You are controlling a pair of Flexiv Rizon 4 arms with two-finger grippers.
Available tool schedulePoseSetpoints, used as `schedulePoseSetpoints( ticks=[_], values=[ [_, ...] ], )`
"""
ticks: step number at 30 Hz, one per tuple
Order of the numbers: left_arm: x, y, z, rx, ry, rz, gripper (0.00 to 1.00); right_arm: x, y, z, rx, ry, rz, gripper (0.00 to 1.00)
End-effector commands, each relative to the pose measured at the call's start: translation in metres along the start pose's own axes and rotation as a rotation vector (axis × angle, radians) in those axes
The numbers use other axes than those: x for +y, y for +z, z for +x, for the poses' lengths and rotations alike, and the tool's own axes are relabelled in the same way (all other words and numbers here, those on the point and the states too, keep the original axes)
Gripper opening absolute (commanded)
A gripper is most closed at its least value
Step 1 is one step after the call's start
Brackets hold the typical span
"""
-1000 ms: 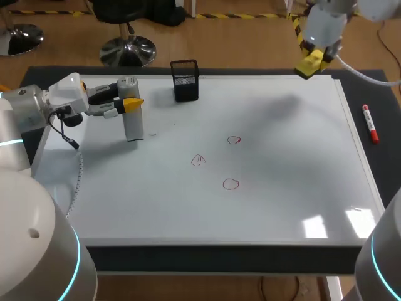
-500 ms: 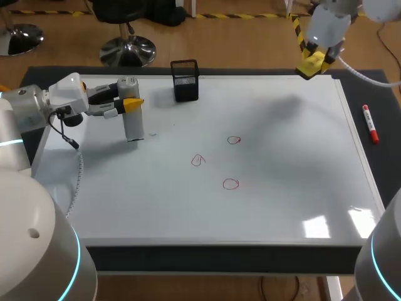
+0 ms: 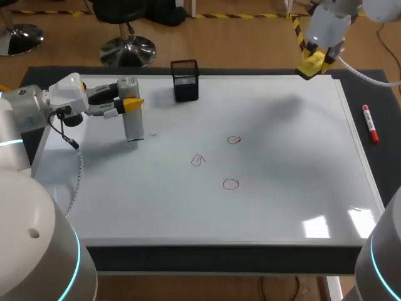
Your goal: Pick up the inspection probe, press it on each red-marked spot on the whiteboard one by one, put down the probe, pick up the eraser, and wipe off all the red marks.
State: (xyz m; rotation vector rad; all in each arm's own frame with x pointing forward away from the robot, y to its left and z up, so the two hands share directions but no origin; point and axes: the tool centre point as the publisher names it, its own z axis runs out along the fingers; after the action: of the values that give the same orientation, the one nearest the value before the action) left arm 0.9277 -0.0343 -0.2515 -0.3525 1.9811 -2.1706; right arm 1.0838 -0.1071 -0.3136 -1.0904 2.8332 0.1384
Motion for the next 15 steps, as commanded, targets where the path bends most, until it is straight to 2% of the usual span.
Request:
schedulePoseSetpoints(
  ticks=[1,9,15],
  values=[
    [-0.003,0.007,0.001,0.012,0.013,0.006,0.0,-0.001,-0.001,-0.001,0.006,-0.002,0.0,0.0],
    [-0.006,0.037,0.021,0.086,0.047,0.056,0.0,-0.001,-0.001,-0.001,0.006,-0.002,0.0,0.0],
    [-0.01,0.062,0.046,0.144,0.061,0.086,0.0,-0.001,-0.001,-0.001,0.006,-0.002,0.0,0.0]
  ],
)
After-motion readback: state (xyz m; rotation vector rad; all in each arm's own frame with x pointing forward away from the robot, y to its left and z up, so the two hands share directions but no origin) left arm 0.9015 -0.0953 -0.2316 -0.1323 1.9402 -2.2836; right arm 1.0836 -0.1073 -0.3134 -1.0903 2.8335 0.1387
